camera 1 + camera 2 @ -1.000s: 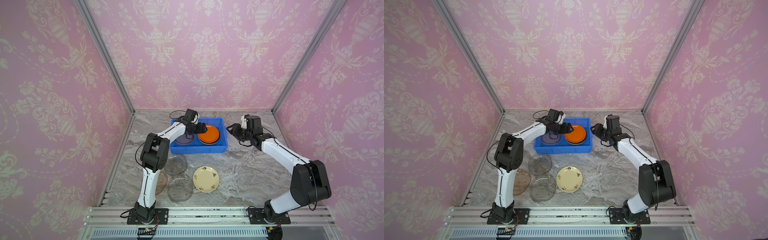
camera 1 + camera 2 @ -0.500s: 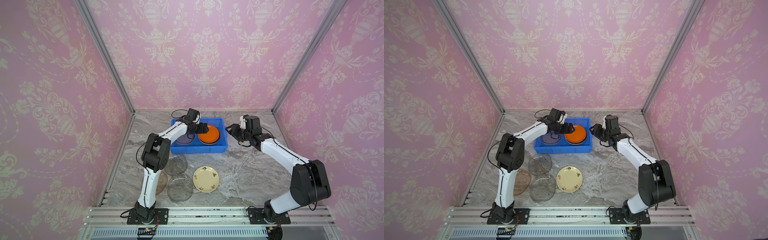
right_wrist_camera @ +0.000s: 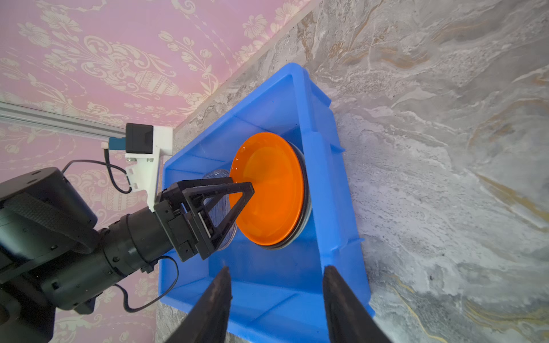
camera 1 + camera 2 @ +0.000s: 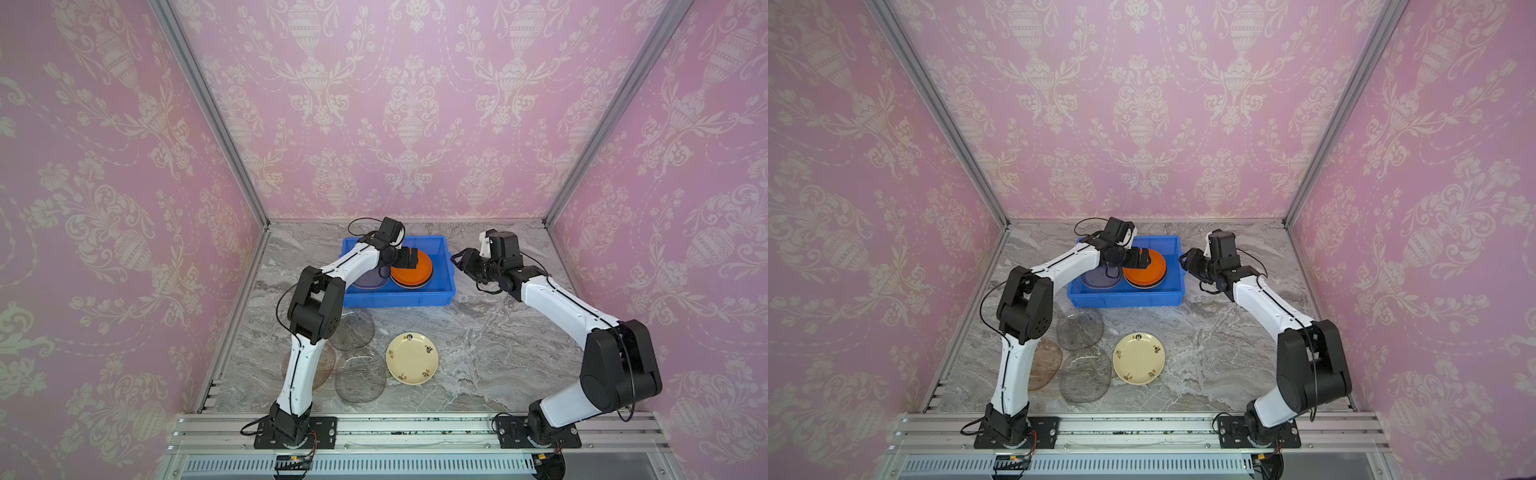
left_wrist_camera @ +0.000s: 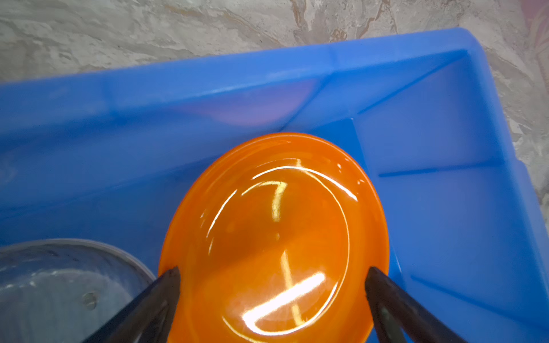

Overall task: Place the plates into the plastic bin on the countertop
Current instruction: Pick up the plate from the center of the table, then pick up the plate from the bottom-center of the table.

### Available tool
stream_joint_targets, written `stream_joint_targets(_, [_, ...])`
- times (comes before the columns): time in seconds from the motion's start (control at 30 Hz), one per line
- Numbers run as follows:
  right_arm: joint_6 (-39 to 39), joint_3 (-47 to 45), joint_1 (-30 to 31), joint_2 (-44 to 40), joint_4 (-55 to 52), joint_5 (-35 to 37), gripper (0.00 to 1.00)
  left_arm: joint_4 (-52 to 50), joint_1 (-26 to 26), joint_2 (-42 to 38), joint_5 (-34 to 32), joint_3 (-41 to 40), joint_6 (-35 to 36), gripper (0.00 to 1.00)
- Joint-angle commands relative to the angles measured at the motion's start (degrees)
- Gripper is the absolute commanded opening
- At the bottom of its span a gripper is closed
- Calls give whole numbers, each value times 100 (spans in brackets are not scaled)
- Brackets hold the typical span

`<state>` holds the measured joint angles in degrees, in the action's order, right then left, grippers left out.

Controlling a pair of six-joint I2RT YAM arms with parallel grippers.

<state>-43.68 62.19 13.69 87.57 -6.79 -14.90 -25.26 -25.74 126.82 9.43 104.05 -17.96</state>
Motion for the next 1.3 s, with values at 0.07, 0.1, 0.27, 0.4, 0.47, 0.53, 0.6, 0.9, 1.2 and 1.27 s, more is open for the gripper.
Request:
stream_joint_targets(0.07, [680,198,88,-715,-570,508,52,70,16,-931,-1193,382,582,99])
stream_joint_targets(0.1, [802,168,118,-847,-685,533,52,119,17,-1067,-1274,346,614,99])
stream_joint_targets(0.27, [1067,-337,262,-1613,-1112,523,51,258,23,-1648,-1090,-203,475,99])
stream_joint_targets(0.4, [1160,-813,417,-2260,-1646,253,48,512,16,-2351,-446,-1312,291,99])
stream_joint_targets(0.47, [1195,-967,503,-2444,-2001,-34,45,684,16,-2806,-263,-1973,188,99])
stream_joint_targets(0.53, [1196,-1171,692,-2604,-2265,-229,40,858,16,-3321,-51,-2659,97,99])
stream_joint_targets(0.6, [1089,-1472,865,-2761,-2236,-496,35,1027,16,-3818,180,-3249,-54,99])
stream_joint_targets(0.9, [23,-3192,1373,-2675,-533,-1620,30,922,9,-5202,1260,-4782,-614,99])
stream_joint_targets(1.2, [-283,-3517,1739,-1674,697,-1794,30,1251,-1,-5363,1641,-5541,-1002,99])
stream_joint_targets(1.27, [-321,-3509,1790,-1491,714,-1729,30,1284,-4,-5377,1629,-5598,-1021,99])
